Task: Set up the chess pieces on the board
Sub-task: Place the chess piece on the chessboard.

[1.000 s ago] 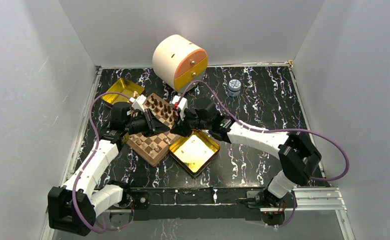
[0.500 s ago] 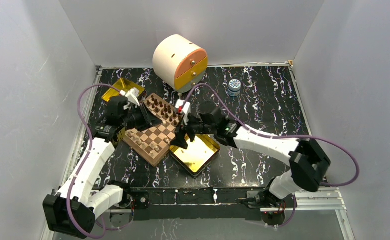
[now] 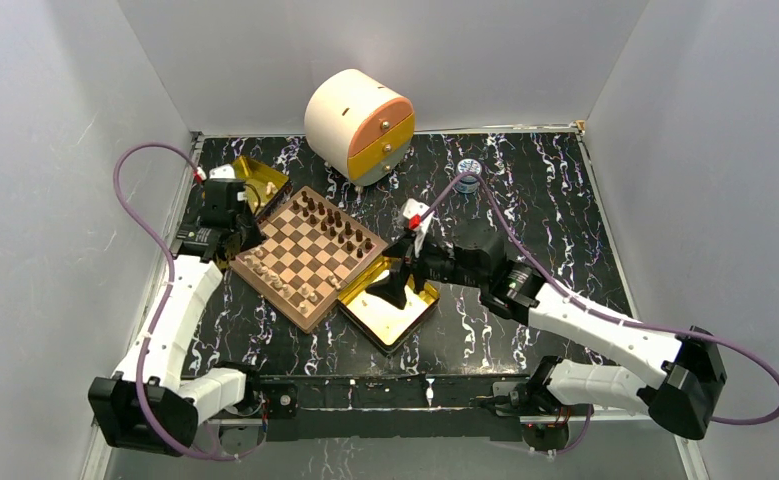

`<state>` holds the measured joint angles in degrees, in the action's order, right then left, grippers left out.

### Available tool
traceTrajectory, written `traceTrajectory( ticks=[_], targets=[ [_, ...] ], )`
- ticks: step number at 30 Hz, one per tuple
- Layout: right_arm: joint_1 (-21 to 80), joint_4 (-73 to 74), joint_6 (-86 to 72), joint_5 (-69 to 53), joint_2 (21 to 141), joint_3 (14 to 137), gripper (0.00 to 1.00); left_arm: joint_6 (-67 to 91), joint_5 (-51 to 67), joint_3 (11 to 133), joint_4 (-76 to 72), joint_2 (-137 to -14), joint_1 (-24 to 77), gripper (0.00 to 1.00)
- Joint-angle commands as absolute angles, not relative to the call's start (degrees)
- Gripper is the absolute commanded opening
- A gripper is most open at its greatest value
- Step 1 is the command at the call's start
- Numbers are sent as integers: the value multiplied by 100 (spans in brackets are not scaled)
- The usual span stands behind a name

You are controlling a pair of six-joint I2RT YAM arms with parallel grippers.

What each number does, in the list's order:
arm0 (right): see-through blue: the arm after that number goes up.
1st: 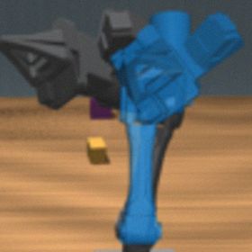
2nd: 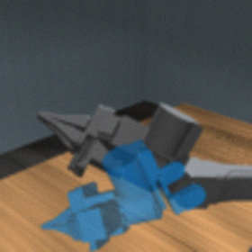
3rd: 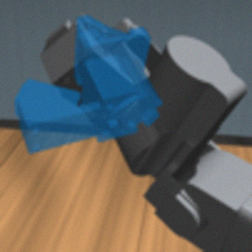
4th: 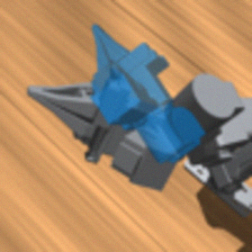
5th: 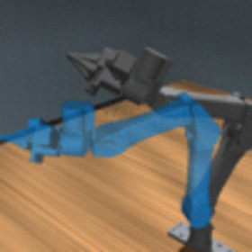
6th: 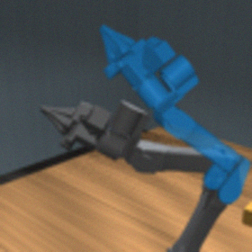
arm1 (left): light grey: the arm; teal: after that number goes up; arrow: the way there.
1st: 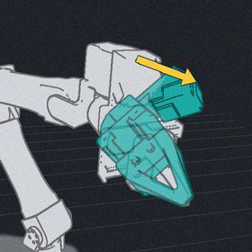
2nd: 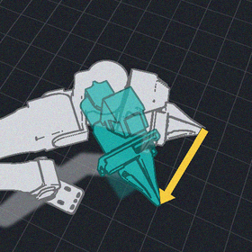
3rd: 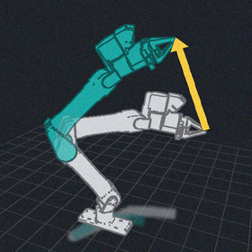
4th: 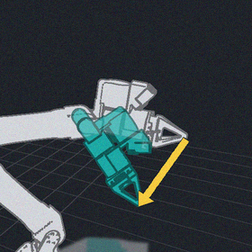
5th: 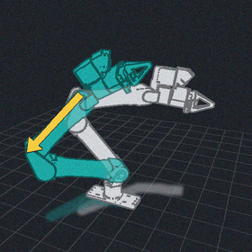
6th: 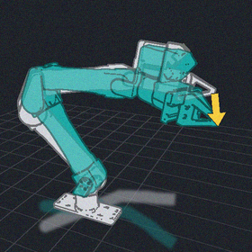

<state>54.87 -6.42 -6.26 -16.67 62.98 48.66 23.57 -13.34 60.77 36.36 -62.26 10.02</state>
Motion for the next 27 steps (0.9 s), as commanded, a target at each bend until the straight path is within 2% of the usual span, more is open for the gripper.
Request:
traceTrajectory(
  ticks=[1, 5, 13, 27],
  targets=[
    [5497, -685, -861, -1490, 5916, 4686, 99, 1920, -2277, 5926, 3632, -6419, 380, 0],
    [5496, -650, -940, -1484, 5707, 4632, 99, 1855, -1870, 5779, 3194, -6943, -243, 0],
    [5494, -498, -767, -1310, 5551, 4656, 99, 1828, -1669, 5858, 2646, -8046, -477, 0],
    [5495, -448, -503, -1223, 5881, 4871, 99, 1819, -1199, 5492, 1966, -8376, -722, 0]
  ],
)
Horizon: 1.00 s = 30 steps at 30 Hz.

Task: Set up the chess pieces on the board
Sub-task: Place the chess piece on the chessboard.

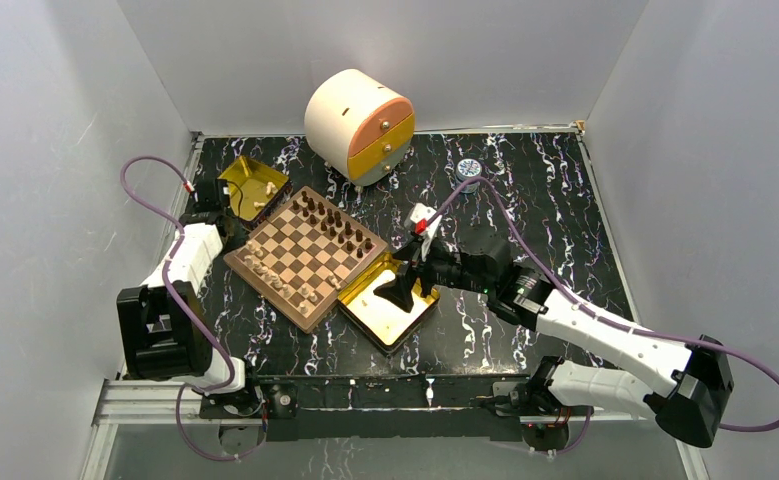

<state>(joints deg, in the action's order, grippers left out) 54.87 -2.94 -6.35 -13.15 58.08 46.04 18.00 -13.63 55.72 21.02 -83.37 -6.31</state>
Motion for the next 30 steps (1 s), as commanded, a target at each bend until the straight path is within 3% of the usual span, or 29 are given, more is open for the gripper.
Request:
traceTrajectory(
  ticks=[1, 30],
  targets=[
    [5495, -448, -494, -1217, 5908, 4877, 99, 1819, -1173, 5484, 1975, -8410, -742, 0],
    [5497, -502, -422, -1183, 6081, 4915, 99, 1976, -836, 5287, 1851, -8509, -826, 0]
  ],
)
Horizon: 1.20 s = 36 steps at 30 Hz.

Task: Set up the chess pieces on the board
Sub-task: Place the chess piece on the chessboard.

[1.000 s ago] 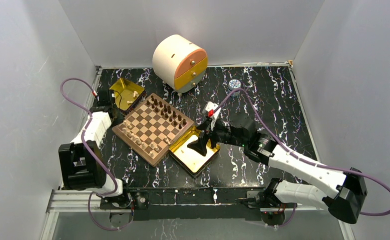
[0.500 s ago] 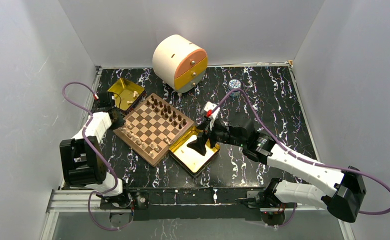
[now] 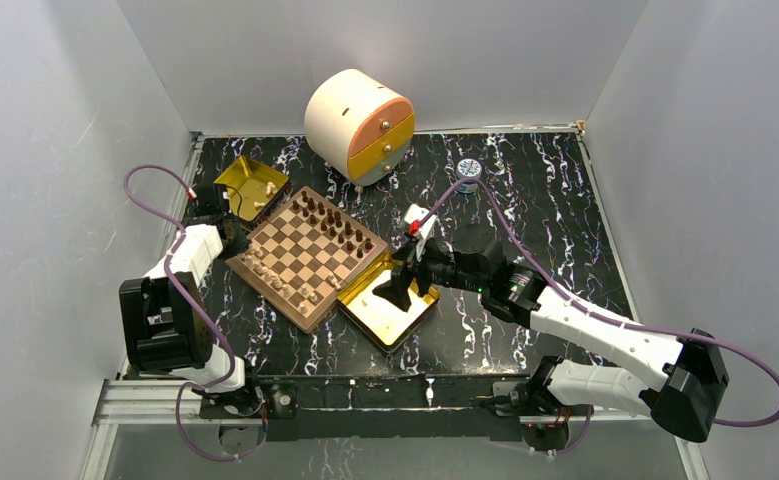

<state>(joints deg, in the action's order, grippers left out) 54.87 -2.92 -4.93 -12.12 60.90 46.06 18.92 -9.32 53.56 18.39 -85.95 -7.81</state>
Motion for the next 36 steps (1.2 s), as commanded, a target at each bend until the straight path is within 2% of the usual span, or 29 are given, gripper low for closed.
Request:
traceTrajectory(
  ticks=[1, 18, 25, 36],
  targets=[
    [5495, -508, -422, -1194, 6082, 4913, 99, 1977, -835, 5289, 1850, -8514, -826, 0],
    [5495, -597, -434, -1263, 6130, 4877, 99, 1990, -707, 5365, 2014, -8666, -826, 2],
    [5499, -589, -431, -1228, 6103, 4869, 99, 1929, -878, 5482, 2195, -8692, -826, 16],
    [5502, -635, -490, -1288, 6194, 4887, 99, 1907, -907, 5925, 2435, -8706, -829, 24]
  ],
)
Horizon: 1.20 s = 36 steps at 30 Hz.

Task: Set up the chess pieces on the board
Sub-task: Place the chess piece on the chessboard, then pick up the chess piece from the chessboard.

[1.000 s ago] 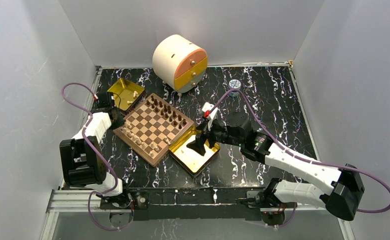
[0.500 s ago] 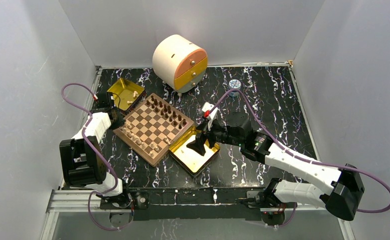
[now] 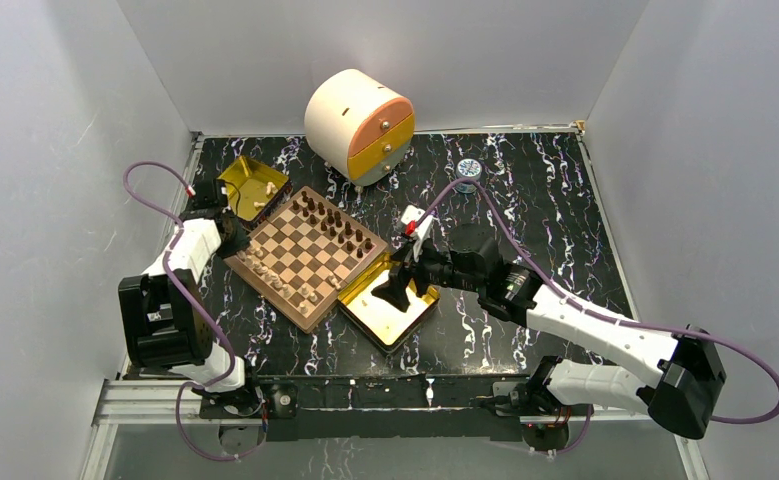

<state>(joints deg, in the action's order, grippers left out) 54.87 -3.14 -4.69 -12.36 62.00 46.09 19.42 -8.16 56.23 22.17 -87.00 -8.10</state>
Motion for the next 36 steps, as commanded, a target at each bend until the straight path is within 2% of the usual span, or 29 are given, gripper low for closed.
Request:
traceTrajectory(
  ticks=[1, 11, 18, 20, 24, 28, 33, 36],
  targets=[
    [5494, -621, -503, -1272, 6206, 4899, 99, 1912, -905, 5938, 2439, -8695, -824, 25],
    [5493, -527, -1258, -689, 6421, 5064, 99, 1927, -852, 6309, 2812, -8470, -826, 33],
    [5493, 364, -1769, -283, 7232, 5840, 99, 1732, -302, 6707, 3064, -7814, -826, 42],
    [5492, 613, -1775, -141, 7640, 6128, 92, 1731, 166, 6601, 3074, -7543, -826, 42],
    [5494, 699, -1773, -137, 8492, 6606, 69, 1863, 875, 6186, 3039, -7113, -820, 42],
    [5509, 741, -1775, -159, 9195, 7163, 49, 1873, 1336, 5832, 3030, -6809, -762, 40],
    [5556, 761, -1744, -143, 9834, 7484, 36, 1886, 1539, 5746, 3076, -6715, -479, 37],
    [5642, 851, -1650, -107, 10189, 7700, 35, 1900, 1430, 5763, 3133, -6717, -412, 36]
  ],
)
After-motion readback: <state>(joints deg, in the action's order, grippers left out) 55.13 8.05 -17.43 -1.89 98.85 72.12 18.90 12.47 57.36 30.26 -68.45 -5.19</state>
